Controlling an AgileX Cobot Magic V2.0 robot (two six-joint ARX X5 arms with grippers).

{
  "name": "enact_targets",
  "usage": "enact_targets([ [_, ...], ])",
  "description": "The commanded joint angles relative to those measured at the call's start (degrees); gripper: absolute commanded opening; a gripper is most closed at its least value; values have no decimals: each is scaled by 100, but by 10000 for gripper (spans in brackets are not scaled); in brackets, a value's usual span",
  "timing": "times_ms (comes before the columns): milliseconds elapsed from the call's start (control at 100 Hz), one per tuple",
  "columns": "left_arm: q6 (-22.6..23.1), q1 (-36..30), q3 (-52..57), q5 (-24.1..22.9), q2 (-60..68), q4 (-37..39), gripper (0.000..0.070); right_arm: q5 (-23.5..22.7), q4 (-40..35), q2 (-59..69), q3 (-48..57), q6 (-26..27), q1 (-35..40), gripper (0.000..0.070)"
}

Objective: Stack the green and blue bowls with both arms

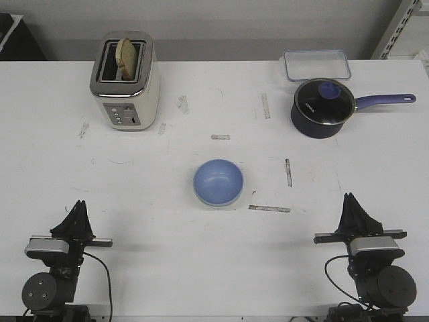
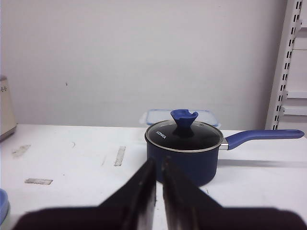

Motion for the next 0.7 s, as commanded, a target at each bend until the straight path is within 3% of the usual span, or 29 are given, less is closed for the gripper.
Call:
enact_targets([
  [0,28,59,-146,-15,-136,96,1,2,57,-9,26,-28,4,12],
  [240,31,157,-640,-17,-125,348,1,2,57,-9,26,-26,4,12],
  [690,26,160,-625,-13,-125,262,1,2,57,-9,26,-26,4,12],
])
